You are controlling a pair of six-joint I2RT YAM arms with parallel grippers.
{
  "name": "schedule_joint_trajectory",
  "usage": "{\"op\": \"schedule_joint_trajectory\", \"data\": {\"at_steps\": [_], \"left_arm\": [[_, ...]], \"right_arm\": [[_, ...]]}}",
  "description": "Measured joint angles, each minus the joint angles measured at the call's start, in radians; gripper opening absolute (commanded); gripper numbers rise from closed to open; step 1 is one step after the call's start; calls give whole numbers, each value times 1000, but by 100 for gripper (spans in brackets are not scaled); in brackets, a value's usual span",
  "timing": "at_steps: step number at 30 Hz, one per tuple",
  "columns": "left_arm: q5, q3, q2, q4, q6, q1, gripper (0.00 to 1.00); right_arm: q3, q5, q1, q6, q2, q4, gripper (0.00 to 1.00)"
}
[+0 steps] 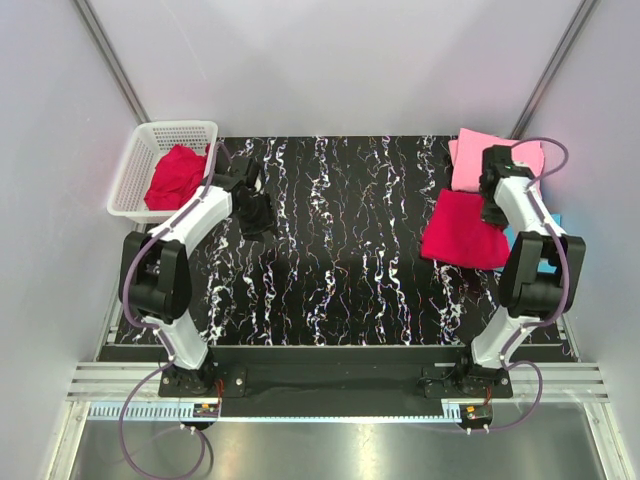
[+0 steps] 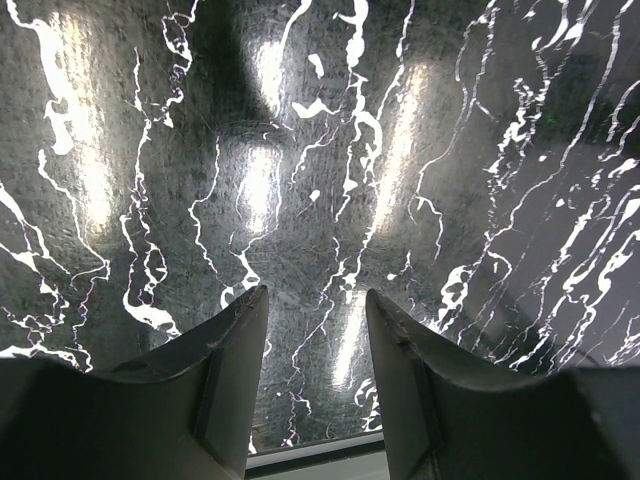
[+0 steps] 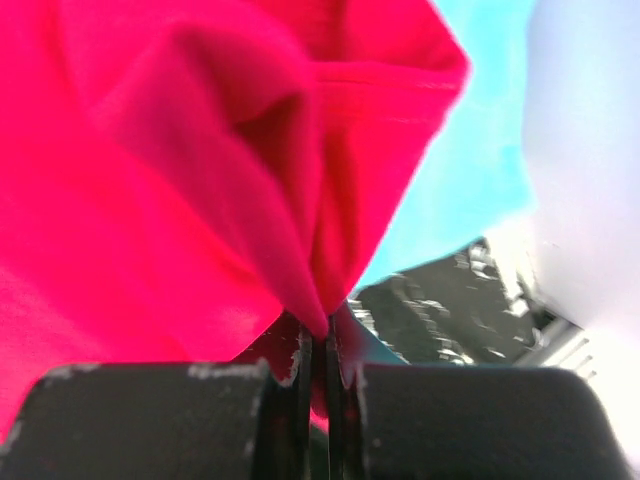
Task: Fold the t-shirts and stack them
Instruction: Fold the tshirt
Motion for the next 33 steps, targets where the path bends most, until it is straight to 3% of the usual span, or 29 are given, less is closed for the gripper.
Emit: {"op": "schedule_joint_trajectory", "data": {"at_steps": [13, 26, 33], "left_arm": [[19, 51, 61, -1, 12, 0, 49], [27, 87, 107, -2, 23, 0, 48], [32, 115, 137, -6, 23, 0, 49]], "right_arm": [[-16, 137, -110, -27, -82, 18, 0], [1, 242, -201, 6, -4, 27, 0], [94, 266, -237, 8, 45, 23, 0]]}}
